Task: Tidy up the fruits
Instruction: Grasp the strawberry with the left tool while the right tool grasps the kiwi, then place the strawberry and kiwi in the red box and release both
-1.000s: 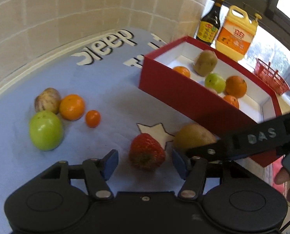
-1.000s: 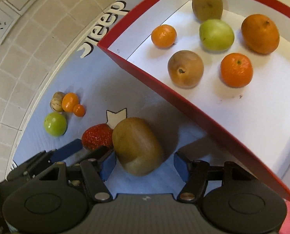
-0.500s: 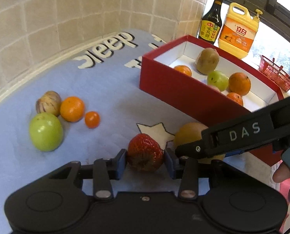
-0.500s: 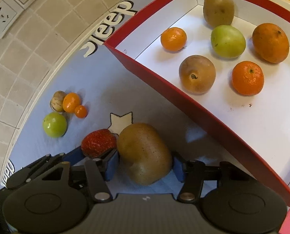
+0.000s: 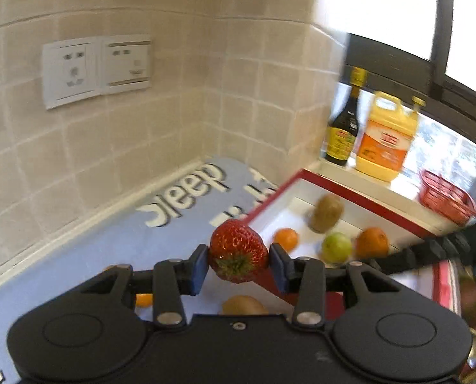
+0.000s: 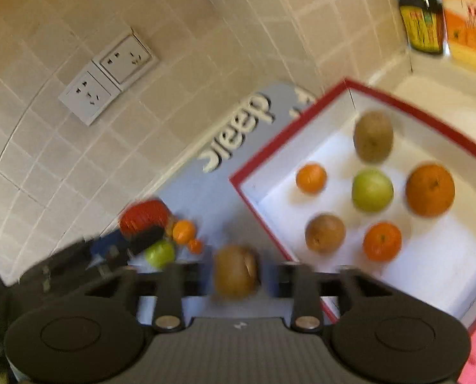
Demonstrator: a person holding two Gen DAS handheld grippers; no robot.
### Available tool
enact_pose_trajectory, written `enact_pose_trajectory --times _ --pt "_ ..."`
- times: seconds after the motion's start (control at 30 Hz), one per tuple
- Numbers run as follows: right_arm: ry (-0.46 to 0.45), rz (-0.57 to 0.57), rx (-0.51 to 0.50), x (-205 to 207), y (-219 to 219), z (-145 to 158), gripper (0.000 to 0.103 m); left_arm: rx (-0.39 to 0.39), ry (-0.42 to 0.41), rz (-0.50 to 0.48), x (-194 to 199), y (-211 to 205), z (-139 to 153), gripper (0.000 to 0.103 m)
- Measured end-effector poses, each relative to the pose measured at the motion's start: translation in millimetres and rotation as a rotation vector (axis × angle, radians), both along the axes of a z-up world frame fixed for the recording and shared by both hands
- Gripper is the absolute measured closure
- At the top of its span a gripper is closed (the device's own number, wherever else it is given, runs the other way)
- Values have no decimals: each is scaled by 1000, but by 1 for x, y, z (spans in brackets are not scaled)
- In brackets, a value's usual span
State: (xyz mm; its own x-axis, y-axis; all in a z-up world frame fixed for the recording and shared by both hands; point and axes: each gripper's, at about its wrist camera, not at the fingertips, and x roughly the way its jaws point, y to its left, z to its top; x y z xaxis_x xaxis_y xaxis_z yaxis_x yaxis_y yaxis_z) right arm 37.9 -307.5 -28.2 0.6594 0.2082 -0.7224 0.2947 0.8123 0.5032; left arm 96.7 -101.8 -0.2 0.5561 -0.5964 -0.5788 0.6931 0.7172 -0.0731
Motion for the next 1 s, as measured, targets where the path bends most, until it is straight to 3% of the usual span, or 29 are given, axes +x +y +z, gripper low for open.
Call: enact_pose_trajectory --times 0.1,0.23,0.3,0.4,0.5,0.6,0.73,0.83,1.0 --pt "58 112 -30 -7 20 -17 53 9 30 68 8 14 -3 53" --pt "106 143 23 6 46 -48 53 19 53 119 9 37 -7 53" --pt "107 141 -10 22 57 -56 53 20 58 131 7 45 -9 53" --pt "95 131 -70 44 70 -67 42 15 75 150 4 61 -17 53" --pt "128 87 -66 72 71 -87 39 13 102 175 7 73 -27 53" --pt "164 90 -45 91 76 -100 46 12 127 195 11 82 -35 53" --pt "166 95 -119 90 87 -94 48 13 142 201 14 86 -40 53" --pt "156 96 -94 81 82 -84 48 8 132 180 12 80 -37 53" --pt "40 31 -58 51 44 -28 48 -6 64 97 2 47 -14 53"
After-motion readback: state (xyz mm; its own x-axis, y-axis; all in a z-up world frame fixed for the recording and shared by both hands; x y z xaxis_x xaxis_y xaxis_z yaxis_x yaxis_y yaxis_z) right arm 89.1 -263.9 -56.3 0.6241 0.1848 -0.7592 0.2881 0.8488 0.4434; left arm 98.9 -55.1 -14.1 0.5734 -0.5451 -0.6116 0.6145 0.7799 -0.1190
